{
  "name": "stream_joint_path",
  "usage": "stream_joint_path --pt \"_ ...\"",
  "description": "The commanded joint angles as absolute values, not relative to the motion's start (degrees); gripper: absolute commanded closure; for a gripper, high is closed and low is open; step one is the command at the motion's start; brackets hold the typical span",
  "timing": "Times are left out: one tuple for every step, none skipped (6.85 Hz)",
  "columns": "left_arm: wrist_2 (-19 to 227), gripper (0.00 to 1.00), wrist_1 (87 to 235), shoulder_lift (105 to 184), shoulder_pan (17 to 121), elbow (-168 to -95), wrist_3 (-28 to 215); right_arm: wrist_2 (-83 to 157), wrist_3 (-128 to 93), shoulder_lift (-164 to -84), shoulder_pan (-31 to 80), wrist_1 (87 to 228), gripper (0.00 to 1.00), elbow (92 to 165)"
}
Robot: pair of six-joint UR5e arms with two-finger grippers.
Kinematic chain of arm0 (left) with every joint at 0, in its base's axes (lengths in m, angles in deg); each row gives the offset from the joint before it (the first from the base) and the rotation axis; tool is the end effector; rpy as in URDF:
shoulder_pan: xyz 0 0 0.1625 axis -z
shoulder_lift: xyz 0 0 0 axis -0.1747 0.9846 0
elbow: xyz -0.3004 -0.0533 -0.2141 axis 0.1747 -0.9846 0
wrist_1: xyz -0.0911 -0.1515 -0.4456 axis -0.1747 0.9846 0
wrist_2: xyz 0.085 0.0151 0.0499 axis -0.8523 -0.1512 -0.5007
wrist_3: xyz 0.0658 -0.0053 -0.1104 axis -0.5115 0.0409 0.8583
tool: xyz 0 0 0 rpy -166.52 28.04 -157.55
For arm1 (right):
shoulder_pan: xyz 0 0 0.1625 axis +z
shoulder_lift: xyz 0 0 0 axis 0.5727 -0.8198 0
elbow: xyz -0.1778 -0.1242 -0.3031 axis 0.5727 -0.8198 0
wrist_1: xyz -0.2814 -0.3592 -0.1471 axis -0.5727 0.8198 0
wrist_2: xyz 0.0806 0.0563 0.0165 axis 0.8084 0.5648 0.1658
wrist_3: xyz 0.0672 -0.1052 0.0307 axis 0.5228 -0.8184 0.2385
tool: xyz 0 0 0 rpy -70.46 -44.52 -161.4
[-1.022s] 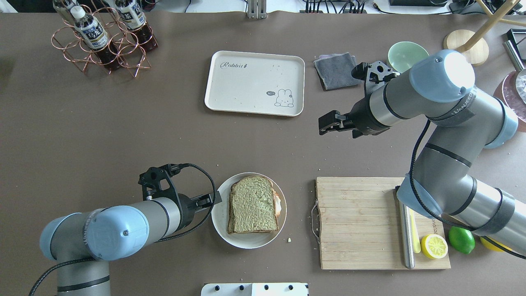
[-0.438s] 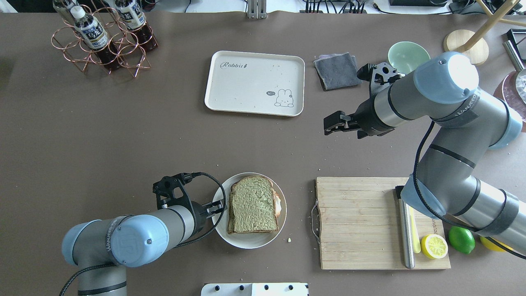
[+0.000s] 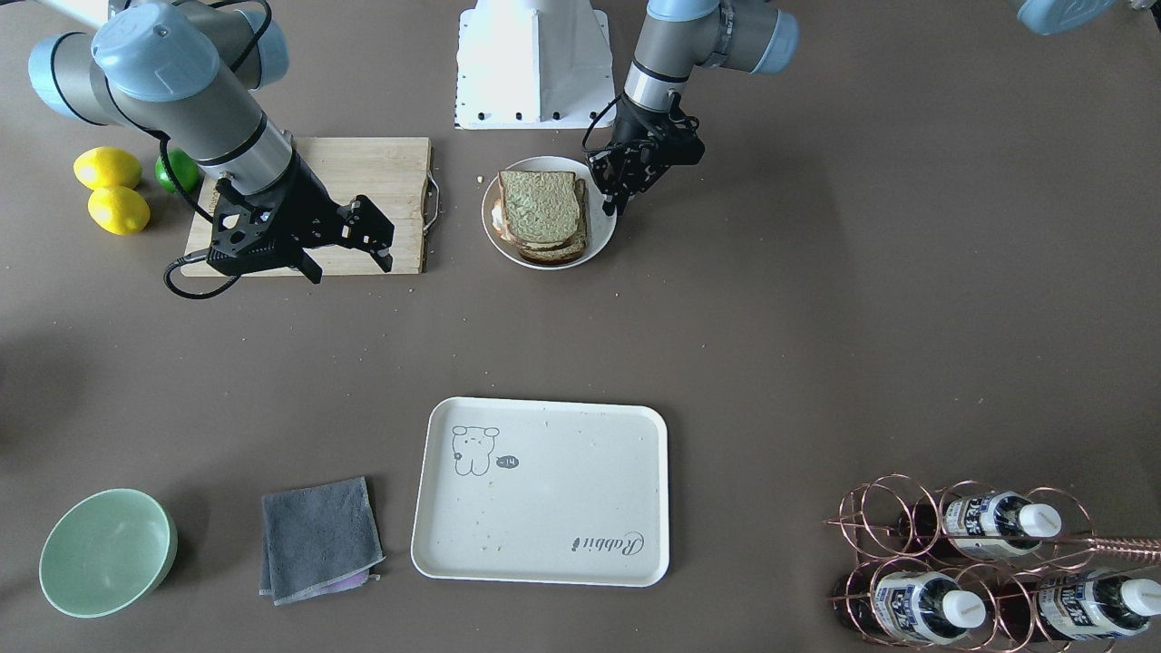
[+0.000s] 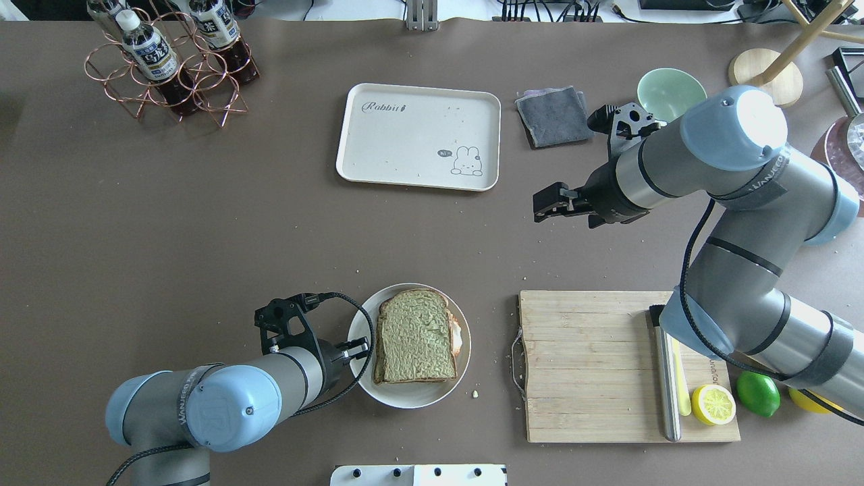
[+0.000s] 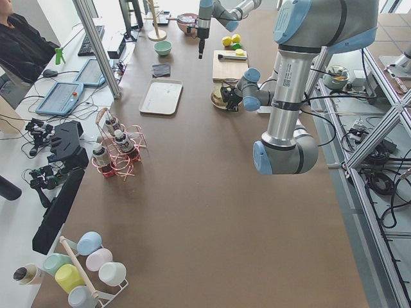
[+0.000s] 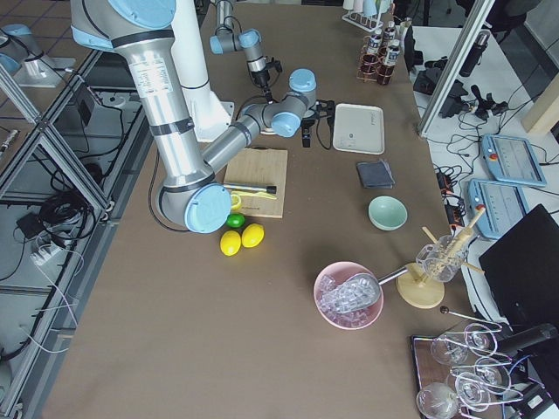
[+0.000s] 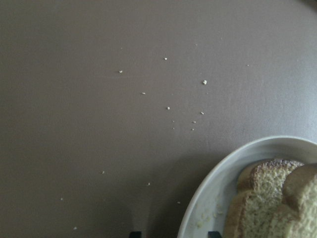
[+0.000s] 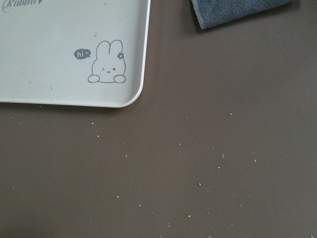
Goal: Make sandwich and place on tray
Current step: 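Grasp the plate rim with the left gripper and slide the plate onto the tray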
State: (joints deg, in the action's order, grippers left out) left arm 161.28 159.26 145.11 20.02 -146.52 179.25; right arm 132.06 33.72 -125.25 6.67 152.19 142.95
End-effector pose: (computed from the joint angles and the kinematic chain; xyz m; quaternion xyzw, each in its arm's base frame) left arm 0.6206 -0.2697 0.2148 0.0833 0.5041 -0.1996 0.8361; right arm -0.4328 -0.4818 0.2250 0.0550 -0.4942 0.0336 0.8670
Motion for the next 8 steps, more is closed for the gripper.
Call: stream_joint_path --pt "160.6 1.0 159.3 145.4 19.6 -147.3 179.7 132.1 33.7 -125.5 6.7 152.2 0.01 143.1" --pt "161.1 1.0 159.2 145.4 20.3 -149.5 179.6 132.3 33.7 -125.5 6.7 152.2 0.01 143.3" --pt "163.6 1.0 159.0 145.3 21.3 -151.4 179.3 132.5 33.7 -125.5 6.8 152.2 0.01 143.7" --pt "167.9 1.0 158.8 145.2 24.9 -153.2 179.3 132.6 33.6 -125.7 6.9 152.2 0.01 144.0" --pt "170.2 1.0 158.7 145.2 28.0 -152.8 179.1 132.7 33.6 -126.1 6.9 152.2 0.01 144.5" --pt "172.6 1.0 158.3 146.1 31.9 -151.4 179.1 132.9 33.5 -127.4 7.0 152.2 0.01 145.9" --pt "173.8 1.0 156.4 149.5 35.6 -147.9 179.1 132.9 33.3 -128.5 7.0 152.2 0.01 147.0" --pt "173.9 1.0 155.9 154.8 39.8 -142.8 179.2 132.9 33.6 -128.6 7.0 152.2 0.01 147.4"
